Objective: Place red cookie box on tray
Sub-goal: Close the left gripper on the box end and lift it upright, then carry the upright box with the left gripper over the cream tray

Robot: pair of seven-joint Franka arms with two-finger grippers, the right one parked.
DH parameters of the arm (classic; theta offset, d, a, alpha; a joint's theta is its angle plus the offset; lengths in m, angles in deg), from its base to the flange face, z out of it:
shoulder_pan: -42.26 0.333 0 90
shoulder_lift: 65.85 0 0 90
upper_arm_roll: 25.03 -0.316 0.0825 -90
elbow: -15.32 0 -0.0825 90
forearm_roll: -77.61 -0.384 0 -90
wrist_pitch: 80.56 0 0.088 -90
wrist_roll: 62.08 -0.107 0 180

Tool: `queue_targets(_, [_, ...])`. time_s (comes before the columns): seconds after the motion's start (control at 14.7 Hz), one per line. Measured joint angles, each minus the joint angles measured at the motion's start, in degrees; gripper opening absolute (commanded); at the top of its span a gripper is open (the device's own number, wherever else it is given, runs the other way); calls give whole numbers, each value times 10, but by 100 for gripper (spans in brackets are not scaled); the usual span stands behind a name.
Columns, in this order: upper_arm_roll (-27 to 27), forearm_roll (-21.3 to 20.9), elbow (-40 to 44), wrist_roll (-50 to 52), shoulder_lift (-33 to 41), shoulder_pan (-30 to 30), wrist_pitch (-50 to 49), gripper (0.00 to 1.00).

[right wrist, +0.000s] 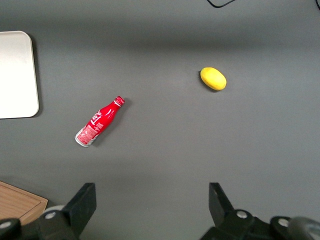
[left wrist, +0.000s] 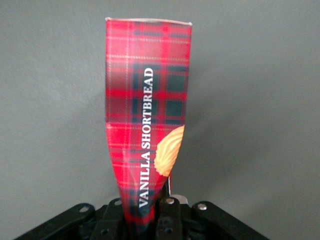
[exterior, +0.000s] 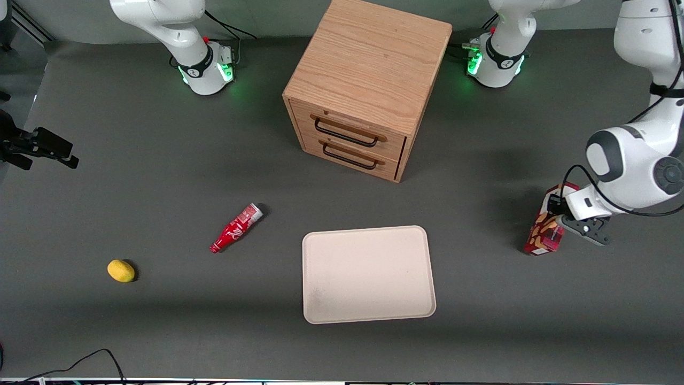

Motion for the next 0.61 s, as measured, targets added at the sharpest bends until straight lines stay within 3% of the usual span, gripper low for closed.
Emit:
queue_targets(0.34, [0, 1, 181, 82, 40, 0, -294, 0])
queue_targets(0.61, [40, 0, 297, 252, 73, 0, -445, 0])
